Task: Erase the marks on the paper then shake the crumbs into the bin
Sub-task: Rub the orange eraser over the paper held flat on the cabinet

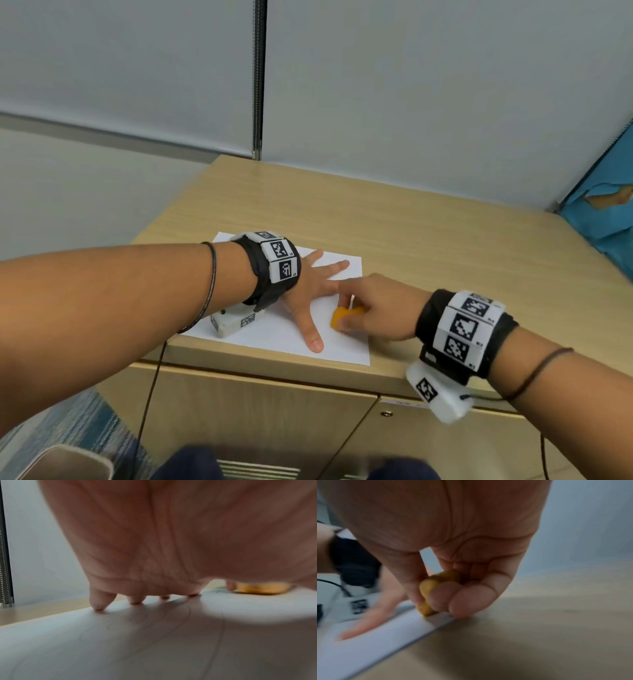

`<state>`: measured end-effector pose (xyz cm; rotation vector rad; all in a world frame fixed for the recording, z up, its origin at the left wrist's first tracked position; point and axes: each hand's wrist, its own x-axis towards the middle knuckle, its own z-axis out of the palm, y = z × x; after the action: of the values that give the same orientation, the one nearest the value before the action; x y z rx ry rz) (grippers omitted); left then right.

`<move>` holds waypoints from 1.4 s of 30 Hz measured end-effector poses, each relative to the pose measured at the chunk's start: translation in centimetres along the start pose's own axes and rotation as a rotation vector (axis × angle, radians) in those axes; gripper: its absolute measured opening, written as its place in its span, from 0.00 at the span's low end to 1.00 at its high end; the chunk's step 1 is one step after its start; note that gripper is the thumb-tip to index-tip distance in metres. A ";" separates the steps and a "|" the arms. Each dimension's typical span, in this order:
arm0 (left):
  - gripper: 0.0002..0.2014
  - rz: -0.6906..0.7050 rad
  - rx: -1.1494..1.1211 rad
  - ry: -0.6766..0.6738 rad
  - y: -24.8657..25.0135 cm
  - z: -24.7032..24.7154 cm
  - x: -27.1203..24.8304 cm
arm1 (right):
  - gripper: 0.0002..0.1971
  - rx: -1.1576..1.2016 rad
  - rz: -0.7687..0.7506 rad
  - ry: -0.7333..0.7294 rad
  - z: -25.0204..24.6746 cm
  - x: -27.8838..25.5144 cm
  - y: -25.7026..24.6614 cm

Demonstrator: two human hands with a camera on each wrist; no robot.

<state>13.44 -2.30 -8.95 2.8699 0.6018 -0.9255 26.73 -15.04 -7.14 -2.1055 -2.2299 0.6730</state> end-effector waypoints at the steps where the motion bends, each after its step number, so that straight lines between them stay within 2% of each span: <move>1: 0.66 0.000 -0.002 0.008 0.0 0.0 0.0 | 0.11 0.040 0.069 0.024 -0.7 0.2 0.5; 3: 0.68 -0.002 0.002 0.018 0.0 0.1 0.0 | 0.11 0.093 0.161 0.084 -1.4 0.5 1.3; 5: 0.66 -0.010 0.018 0.010 0.2 0.1 -0.1 | 0.11 0.009 0.075 0.092 -0.5 0.4 0.2; 7: 0.64 -0.017 0.007 -0.002 0.3 -0.1 -0.2 | 0.10 -0.042 -0.060 0.019 0.9 -0.1 -1.5; 8: 0.64 -0.017 0.002 -0.003 0.3 -0.1 -0.2 | 0.10 -0.031 -0.073 -0.008 1.0 -0.1 -1.7; 12: 0.66 -0.011 0.026 0.000 0.2 0.0 0.0 | 0.11 -0.009 0.091 0.101 -0.8 0.8 0.2; 14: 0.65 -0.015 0.020 0.009 0.1 0.2 0.0 | 0.09 -0.015 0.029 0.102 0.1 0.8 -0.5; 16: 0.64 -0.018 -0.002 0.010 0.2 0.2 -0.1 | 0.10 0.003 -0.076 0.017 1.3 0.5 -1.5; 18: 0.65 -0.021 0.005 0.009 0.2 0.2 0.0 | 0.12 0.024 -0.008 -0.001 0.5 0.6 -1.0; 21: 0.67 -0.020 0.020 0.018 0.4 0.0 -0.1 | 0.10 0.064 0.134 0.078 -1.0 0.9 0.4; 25: 0.66 -0.060 -0.026 0.008 0.4 -0.1 -0.5 | 0.12 0.017 -0.066 -0.010 1.0 0.4 -1.4; 27: 0.65 -0.051 -0.004 0.010 0.6 0.0 -0.2 | 0.13 0.055 -0.009 -0.009 0.5 0.6 -0.7; 31: 0.67 -0.107 0.004 0.036 0.8 -0.1 0.4 | 0.10 0.121 0.179 0.137 -1.5 1.3 1.7; 39: 0.59 -0.364 -0.126 0.145 1.3 -0.8 1.2 | 0.11 0.339 0.256 0.181 -2.7 0.5 3.0; 42: 0.51 -0.327 -0.137 0.172 1.1 -2.0 0.7 | 0.11 0.308 0.249 0.205 -1.7 0.6 3.5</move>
<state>15.52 -2.71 -7.81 2.7934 1.1298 -0.6394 30.53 -13.92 -6.86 -2.1948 -1.6586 0.7165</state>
